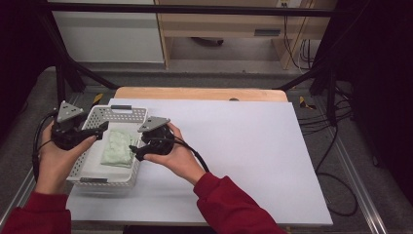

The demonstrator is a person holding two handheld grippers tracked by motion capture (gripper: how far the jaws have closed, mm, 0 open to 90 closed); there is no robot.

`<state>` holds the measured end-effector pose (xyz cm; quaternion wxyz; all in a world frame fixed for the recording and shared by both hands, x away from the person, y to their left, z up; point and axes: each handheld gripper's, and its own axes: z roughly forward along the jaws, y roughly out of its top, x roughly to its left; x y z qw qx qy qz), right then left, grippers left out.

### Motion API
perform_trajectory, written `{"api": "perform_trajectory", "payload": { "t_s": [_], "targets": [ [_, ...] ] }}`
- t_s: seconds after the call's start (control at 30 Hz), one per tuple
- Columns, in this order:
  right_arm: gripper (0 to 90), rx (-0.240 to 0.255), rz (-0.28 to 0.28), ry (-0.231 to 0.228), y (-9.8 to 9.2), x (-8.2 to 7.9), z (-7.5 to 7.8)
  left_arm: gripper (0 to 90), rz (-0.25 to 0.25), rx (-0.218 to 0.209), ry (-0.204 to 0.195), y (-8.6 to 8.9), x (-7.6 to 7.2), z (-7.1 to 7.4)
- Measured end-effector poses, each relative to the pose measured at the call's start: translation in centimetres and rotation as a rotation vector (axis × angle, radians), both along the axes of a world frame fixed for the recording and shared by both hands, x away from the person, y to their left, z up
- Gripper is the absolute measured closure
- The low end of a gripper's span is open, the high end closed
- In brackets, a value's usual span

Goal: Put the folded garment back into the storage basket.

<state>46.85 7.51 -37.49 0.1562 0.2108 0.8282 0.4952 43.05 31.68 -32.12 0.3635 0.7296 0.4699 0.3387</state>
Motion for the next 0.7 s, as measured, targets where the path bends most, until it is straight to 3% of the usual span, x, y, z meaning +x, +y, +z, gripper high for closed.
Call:
{"api": "perform_trajectory", "payload": {
  "t_s": [0.17,0.23,0.3,0.43,0.5,0.7],
  "targets": [
    [12.7,0.054,-0.090,0.009,-2.0,1.2,0.9,13.4,-0.003,-0.068,-0.003,-1.6,-2.6,-1.8],
    [11.4,0.049,-0.076,0.017,-2.7,1.5,1.2,13.2,-0.023,-0.086,-0.001,-2.7,-3.1,-2.8],
    [11.2,0.057,-0.070,0.022,-3.5,1.8,1.5,12.6,-0.037,-0.073,0.016,-3.4,-3.0,-2.9],
    [11.5,0.072,-0.081,0.014,-4.6,2.0,2.1,12.2,-0.042,-0.089,0.001,-3.9,-3.3,-2.9],
    [11.3,0.078,-0.081,0.007,-6.2,2.2,2.7,11.7,-0.071,-0.085,0.012,-4.3,-3.5,-3.4],
    [13.0,0.081,-0.104,0.007,-8.5,2.7,3.8,11.5,-0.070,-0.103,0.027,-4.2,-3.7,-4.1]
  ]
}}
